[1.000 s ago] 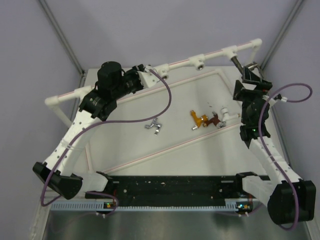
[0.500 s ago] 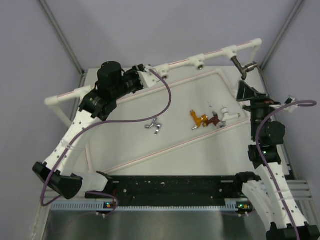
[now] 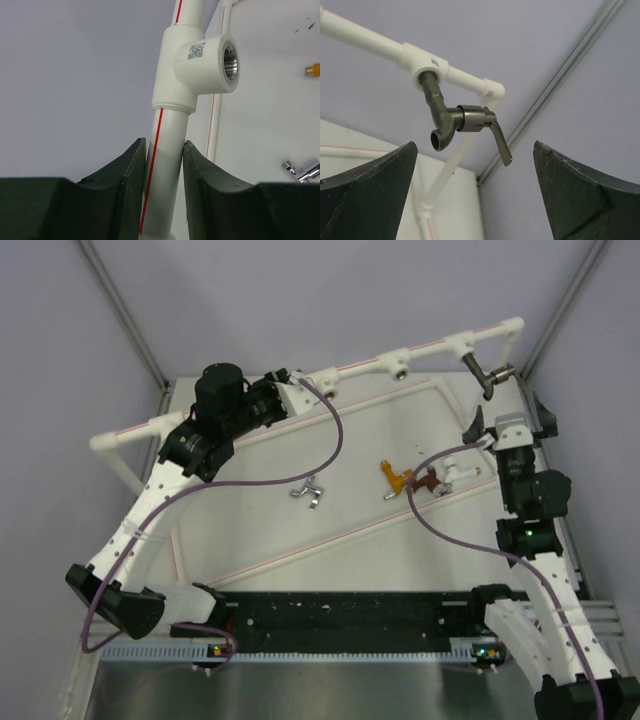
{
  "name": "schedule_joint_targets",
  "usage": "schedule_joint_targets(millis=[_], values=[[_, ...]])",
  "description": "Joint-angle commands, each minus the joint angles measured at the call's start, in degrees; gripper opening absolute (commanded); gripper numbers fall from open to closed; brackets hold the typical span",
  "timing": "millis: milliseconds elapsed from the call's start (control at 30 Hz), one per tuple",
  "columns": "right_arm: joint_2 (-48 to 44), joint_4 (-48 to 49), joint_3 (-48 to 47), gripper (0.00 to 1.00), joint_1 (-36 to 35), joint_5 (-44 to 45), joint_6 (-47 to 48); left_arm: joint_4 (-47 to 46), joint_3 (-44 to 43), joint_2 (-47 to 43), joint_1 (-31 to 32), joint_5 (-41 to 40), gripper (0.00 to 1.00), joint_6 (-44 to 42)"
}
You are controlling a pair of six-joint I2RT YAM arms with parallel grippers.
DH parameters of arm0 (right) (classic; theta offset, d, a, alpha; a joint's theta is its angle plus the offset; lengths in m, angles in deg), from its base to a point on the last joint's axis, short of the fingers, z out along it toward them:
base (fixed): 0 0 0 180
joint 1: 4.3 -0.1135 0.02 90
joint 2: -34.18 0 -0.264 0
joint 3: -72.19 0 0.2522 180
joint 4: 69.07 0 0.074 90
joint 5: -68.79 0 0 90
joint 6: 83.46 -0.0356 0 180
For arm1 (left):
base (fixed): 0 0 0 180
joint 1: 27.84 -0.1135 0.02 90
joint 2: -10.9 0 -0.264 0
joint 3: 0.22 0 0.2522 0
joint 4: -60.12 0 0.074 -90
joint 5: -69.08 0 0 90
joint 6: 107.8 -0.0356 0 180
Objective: Install the water faucets
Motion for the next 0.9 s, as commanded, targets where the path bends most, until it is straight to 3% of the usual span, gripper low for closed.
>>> schedule_joint_targets(millis=[0, 300, 867], values=[[5.8, 8.3, -0.3, 0.99, 0.1, -6.5, 29.6, 0.7, 1.3, -1.0, 1.0, 5.0, 0.00, 2.6], [14.8, 27.0, 1.6, 0.92, 1.5, -11.4, 40.4, 0.5, 2.3, -2.3, 1.0, 4.8, 0.00, 2.3], [18.8, 27.8, 0.0, 0.84, 1.5, -14.6, 44.0, 0.5, 2.4, -2.6, 1.0, 4.9, 0.00, 2.5]])
